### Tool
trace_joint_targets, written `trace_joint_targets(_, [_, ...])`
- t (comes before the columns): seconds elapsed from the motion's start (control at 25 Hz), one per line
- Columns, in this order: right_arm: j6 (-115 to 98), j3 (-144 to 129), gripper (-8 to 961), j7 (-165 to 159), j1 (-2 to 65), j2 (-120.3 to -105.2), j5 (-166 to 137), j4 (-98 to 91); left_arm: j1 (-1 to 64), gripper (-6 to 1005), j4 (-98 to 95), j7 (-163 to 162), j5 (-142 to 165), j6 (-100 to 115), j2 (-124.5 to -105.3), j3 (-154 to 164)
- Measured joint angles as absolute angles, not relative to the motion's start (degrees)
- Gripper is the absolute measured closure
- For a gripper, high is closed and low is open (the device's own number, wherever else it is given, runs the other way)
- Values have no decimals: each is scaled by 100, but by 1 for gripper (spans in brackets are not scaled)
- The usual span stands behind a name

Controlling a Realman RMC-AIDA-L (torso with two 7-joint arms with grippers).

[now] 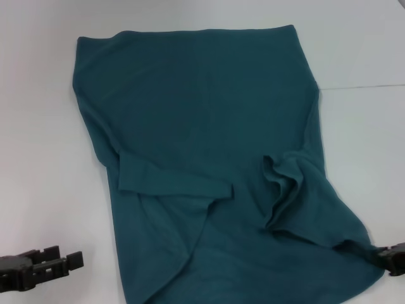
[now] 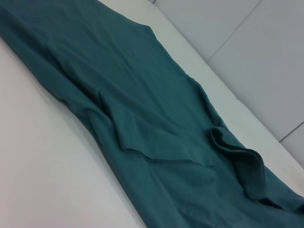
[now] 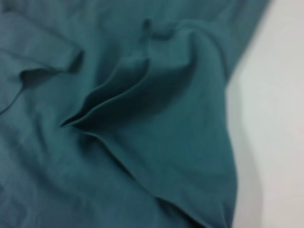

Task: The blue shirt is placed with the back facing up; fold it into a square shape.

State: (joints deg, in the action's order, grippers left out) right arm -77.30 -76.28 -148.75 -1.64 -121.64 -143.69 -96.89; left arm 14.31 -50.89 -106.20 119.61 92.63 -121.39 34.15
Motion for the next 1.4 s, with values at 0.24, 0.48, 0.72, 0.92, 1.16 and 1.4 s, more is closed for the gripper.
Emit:
trace_joint_targets(0.24, [-7662, -7845, 909, -14875, -34, -12164, -14334, -9617, 1445, 123, -5089, -10609, 12021, 9354, -12210, 3439])
trace_joint_targets(0.48, [-7538, -7901, 908, -14875, 137, -12136, -14317, -9466, 1363, 123, -5233, -10581, 12033, 9688, -12344, 3449])
trace_joint_targets(0.72, [-7386, -7991, 908, -14863, 344, -12108, -14337, -9240, 1287, 124, -5543, -10686, 12037, 9814, -12434, 3657])
trace_joint_targets(0.92, [-7229, -7984, 908, -14758, 611, -12048, -14334, -8863, 1214, 124, -6059, -11175, 12172, 9683, -12463, 4374])
trace_joint_targets(1.16, [-7056, -7984, 907, -14593, 811, -12041, -14316, -8619, 977, 124, -7113, -12121, 12425, 8817, -12465, 6087])
trace_joint_targets(1.4, [-6976, -7959, 907, -14511, 917, -12031, -14192, -8471, 941, 123, -7698, -12422, 12611, 8672, -12463, 6368])
